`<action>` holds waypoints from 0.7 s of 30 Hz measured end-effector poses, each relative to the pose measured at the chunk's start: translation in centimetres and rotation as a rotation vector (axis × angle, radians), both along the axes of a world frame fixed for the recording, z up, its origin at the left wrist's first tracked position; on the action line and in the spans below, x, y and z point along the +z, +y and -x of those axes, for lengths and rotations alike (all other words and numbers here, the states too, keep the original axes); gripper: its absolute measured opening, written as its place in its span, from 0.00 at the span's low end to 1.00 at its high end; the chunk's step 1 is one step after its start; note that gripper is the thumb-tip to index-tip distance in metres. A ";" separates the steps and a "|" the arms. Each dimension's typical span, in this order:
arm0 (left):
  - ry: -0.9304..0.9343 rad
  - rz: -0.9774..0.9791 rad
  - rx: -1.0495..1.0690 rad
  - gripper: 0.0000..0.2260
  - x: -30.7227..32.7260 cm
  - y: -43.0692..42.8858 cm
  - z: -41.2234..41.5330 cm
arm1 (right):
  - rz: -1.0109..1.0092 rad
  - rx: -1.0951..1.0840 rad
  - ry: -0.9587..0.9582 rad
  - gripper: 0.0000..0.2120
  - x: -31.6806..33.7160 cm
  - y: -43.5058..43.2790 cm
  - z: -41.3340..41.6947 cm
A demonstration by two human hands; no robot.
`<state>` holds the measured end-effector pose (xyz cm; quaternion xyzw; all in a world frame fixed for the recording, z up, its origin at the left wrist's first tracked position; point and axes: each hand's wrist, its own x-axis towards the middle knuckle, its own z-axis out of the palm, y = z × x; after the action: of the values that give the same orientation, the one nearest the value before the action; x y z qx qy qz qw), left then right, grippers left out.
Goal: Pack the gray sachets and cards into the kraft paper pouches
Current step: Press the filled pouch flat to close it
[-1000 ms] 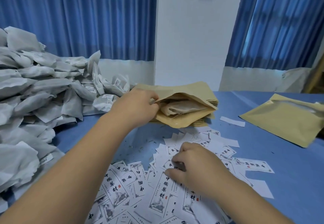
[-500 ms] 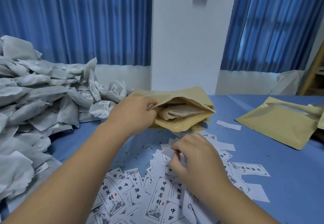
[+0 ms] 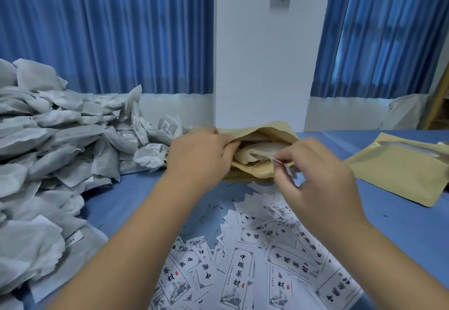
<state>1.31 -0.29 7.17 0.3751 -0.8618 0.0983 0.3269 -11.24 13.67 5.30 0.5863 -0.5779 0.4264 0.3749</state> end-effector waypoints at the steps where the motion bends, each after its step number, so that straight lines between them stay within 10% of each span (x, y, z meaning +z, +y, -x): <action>1: -0.007 0.015 0.010 0.18 0.0 0.2 0.2 | -0.015 -0.021 0.056 0.03 0.1 -0.5 -0.3; 21: 0.077 -0.057 -0.074 0.18 0.0 0.9 1.1 | -1.081 -0.285 0.237 0.18 4.5 -7.4 -1.5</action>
<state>0.25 0.63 7.19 0.3555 -0.8644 0.0470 0.3525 -9.70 6.26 9.82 0.6546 -0.7414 -0.0532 0.1379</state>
